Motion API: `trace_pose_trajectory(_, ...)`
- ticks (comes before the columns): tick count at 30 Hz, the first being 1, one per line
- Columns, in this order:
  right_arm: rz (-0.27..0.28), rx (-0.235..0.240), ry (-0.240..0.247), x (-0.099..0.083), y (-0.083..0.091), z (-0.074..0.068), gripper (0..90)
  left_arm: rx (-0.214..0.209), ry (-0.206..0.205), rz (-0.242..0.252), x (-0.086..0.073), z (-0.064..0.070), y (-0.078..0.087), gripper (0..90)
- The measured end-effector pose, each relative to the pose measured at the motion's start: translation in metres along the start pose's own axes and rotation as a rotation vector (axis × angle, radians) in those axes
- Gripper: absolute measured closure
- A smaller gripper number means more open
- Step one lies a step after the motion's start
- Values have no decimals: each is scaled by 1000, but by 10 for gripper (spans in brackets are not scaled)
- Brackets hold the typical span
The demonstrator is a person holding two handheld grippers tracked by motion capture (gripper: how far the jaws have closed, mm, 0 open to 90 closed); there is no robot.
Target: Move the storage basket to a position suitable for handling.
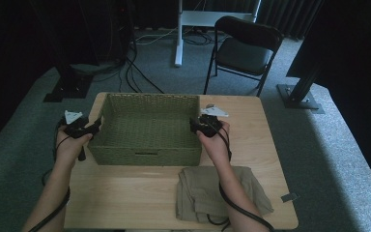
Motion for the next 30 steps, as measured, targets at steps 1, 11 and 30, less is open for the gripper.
trace_pose_trajectory(1,-22,-20,-11,-3,-12,2,478,0,-3,-9,-2,1,-4,462)
trace_pose_trajectory(11,-86,-84,-45,-17,-36,7,555,8,-56,-30,-15,8,-20,665)
trace_pose_trajectory(30,-93,-194,-93,-17,-34,15,763,-4,-51,-19,-18,21,-22,770)
Point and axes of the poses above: each handheld gripper's, and its own axes: y roughly backward along the jaws, x roughly out of its top, z roughly to its right, the point moved 3 cm from there along -y, roughly forward along the jaws, and after that the axes turned 5 degrees about x, right-handed, at the moved point
